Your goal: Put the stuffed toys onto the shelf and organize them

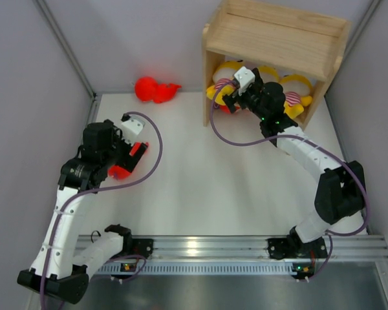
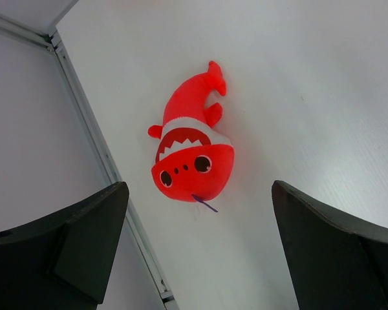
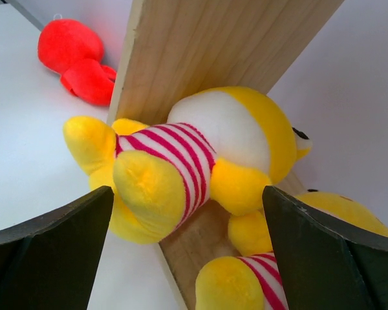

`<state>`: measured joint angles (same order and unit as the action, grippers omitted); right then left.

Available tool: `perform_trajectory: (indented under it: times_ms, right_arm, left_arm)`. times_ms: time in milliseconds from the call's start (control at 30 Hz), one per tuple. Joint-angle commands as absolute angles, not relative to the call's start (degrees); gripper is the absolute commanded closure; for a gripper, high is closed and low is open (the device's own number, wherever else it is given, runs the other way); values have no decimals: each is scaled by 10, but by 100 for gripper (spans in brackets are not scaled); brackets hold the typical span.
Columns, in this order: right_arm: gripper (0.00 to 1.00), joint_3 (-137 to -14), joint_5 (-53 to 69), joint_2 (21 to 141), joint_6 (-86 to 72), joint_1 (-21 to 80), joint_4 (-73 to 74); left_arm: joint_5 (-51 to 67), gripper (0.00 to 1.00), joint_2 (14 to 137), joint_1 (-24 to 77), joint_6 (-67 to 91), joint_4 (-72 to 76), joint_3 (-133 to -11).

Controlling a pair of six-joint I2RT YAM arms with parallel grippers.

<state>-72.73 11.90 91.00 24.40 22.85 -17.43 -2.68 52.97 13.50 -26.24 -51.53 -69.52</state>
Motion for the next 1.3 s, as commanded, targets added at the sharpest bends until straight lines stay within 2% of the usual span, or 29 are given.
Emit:
perform_trajectory:
  times_ms: [0, 233, 467, 633, 733, 833, 867, 933, 967, 1000, 1133, 1267]
  right_arm:
    - [1, -740, 126, 881, 248, 236, -156]
    - [1, -742, 125, 850, 247, 242, -131]
    - [0, -744, 124, 833, 260, 241, -105]
    - [0, -736, 138, 817, 257, 243, -101]
    - [0, -732, 148, 806, 250, 245, -98]
    - [0, -721, 157, 787, 243, 247, -106]
    - [0, -718, 159, 779, 242, 249, -109]
    - [1, -712, 166, 770, 239, 249, -112]
    - [1, -709, 169, 762, 238, 250, -114]
    - [1, -708, 172, 759, 237, 250, -115]
    - [1, -715, 199, 740, 229, 255, -92]
    - [0, -751, 292, 727, 255, 264, -2]
  left_arm:
    - [-33, 1, 516, 134, -267, -499, -686]
    - [-66, 1, 531, 134, -267, -502, -664]
    - [-199, 1, 710, 126, -273, -483, -569]
    - [-200, 1, 849, 61, -256, -408, -576]
    - [-228, 4, 884, 57, -256, -371, -573]
    - [-236, 15, 885, 57, -272, -319, -552]
    - [-238, 32, 882, 57, -282, -303, -545]
    - [-244, 47, 880, 54, -293, -259, -527]
    - [-250, 70, 883, 51, -301, -248, -525]
    - [-250, 100, 887, 44, -304, -242, -524]
    - [-215, 100, 855, 36, -319, -261, -524]
    - [-3, 100, 712, 35, -380, -364, -537]
